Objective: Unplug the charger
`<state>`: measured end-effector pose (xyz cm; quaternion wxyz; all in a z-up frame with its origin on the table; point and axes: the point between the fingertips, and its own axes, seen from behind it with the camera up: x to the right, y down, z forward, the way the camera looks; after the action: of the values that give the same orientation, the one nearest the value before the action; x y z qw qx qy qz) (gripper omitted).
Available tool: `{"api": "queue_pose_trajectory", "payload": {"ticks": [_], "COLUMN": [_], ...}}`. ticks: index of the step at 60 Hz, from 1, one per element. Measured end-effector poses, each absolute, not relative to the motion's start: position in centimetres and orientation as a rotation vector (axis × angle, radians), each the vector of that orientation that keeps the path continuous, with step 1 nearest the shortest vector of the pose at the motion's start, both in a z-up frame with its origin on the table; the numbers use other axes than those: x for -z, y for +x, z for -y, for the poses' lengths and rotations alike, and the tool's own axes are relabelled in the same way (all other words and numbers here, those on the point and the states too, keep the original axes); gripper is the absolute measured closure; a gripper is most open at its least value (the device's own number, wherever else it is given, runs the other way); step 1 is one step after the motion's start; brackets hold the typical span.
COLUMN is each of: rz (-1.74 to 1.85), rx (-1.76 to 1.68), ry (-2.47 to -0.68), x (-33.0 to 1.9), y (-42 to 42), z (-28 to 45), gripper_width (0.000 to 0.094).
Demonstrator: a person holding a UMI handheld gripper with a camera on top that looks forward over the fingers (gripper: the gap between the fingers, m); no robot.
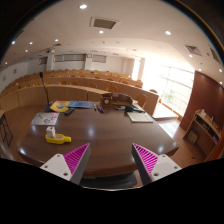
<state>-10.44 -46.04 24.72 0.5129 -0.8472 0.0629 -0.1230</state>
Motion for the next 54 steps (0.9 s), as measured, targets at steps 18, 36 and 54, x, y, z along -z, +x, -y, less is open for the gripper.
{"api": "queue_pose_trajectory", "payload": {"ticks": [18,36,54], "rz": [-0.142,-0.101,-0.019], "rx": [0.314,0.090,0.018], "ry": [-2.142,-2.252,-2.093], "x": [-17.4,-6.2,-6.9], "y": [-12.4,-27.9,-39.2], "z": [46.8,41.7,26.2], "gripper_width": [0.0085,0.0083,0.0087]}}
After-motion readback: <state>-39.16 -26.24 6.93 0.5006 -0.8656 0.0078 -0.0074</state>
